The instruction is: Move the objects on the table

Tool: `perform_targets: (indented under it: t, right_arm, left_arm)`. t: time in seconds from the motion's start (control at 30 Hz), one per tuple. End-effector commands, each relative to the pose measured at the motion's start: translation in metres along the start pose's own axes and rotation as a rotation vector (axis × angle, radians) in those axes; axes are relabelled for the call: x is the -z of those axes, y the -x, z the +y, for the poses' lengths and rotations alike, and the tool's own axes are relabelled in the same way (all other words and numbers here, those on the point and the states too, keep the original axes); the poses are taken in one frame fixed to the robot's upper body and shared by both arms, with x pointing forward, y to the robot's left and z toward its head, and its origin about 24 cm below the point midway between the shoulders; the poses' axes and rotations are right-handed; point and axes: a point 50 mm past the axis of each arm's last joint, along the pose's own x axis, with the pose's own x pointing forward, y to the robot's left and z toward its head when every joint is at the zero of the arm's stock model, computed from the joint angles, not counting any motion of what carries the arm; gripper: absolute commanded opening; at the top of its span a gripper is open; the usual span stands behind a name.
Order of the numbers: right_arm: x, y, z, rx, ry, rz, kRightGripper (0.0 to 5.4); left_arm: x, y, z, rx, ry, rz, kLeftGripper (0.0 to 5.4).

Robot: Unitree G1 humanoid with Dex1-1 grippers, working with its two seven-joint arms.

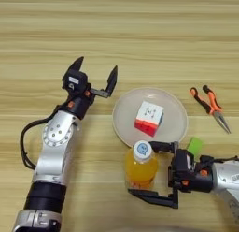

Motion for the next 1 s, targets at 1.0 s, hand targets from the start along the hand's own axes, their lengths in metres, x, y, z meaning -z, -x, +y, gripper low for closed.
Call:
perform_targets:
  t: [1.0]
  right_arm:
    - [-0.025,0.034,0.0,0.017,0.062,0.051,5.38]
  left_arm:
    - [-0.001,-0.002,-0.001,0.014,-0.01,-0.008,5.4]
